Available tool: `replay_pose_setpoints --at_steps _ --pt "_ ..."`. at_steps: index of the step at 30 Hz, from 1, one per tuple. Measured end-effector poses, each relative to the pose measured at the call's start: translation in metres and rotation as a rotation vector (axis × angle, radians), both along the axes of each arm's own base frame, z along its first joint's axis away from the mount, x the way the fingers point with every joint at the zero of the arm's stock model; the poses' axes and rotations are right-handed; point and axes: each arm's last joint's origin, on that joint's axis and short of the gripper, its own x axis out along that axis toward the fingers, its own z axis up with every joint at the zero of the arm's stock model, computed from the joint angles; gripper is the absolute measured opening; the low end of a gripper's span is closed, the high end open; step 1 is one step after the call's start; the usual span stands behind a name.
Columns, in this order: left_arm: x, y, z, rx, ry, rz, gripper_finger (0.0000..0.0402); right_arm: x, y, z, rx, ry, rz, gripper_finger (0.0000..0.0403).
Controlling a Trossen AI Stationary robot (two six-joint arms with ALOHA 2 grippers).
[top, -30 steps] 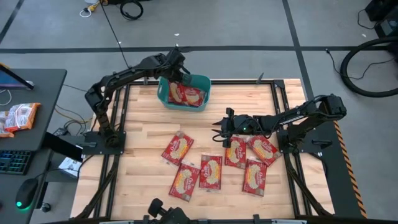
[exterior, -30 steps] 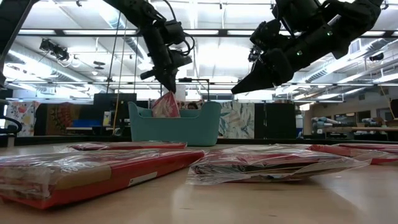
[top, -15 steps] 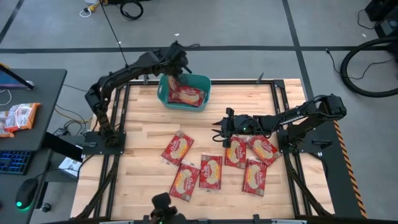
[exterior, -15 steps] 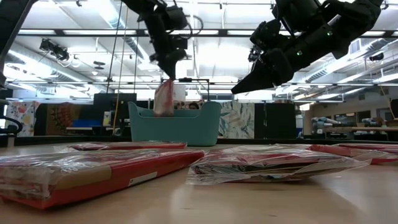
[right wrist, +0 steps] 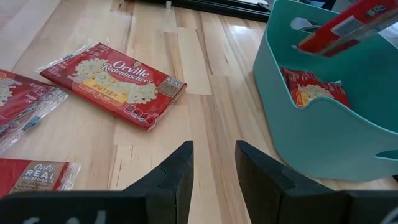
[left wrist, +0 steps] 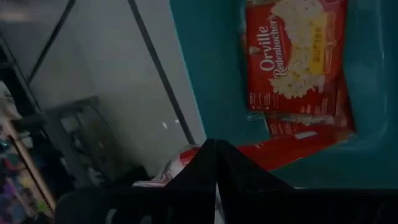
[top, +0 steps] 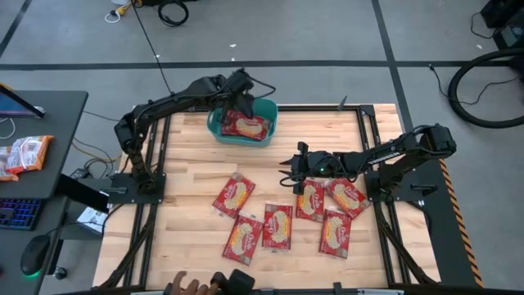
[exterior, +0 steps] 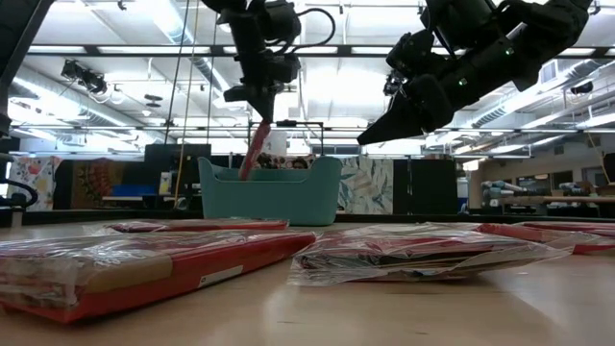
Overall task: Sort popcorn bags into baskets
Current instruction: Put the red popcorn bag into the green bin
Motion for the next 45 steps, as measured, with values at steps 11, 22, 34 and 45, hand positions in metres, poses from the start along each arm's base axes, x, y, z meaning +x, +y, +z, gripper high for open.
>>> replay_pose_setpoints --at_steps 11,22,34,45 --pt "0.003 -0.015 -0.003 0.01 0.166 -0.215 0.0003 0.0 0.0 0.0 0.008 -0.002 0.005 0.0124" --pt "0.014 -0.026 -0.005 0.054 0.257 -0.464 0.0003 0.0 0.0 0.0 0.012 -0.003 0.003 0.0124" --pt "0.045 -0.019 -0.05 0.136 0.445 -0.513 0.0005 0.0 0.006 0.0 0.026 -0.005 0.018 0.0124" --pt "0.055 -0.034 -0.069 0.011 0.403 -0.516 0.0043 0.0 0.01 -0.001 0.049 0.0 0.019 0.0124"
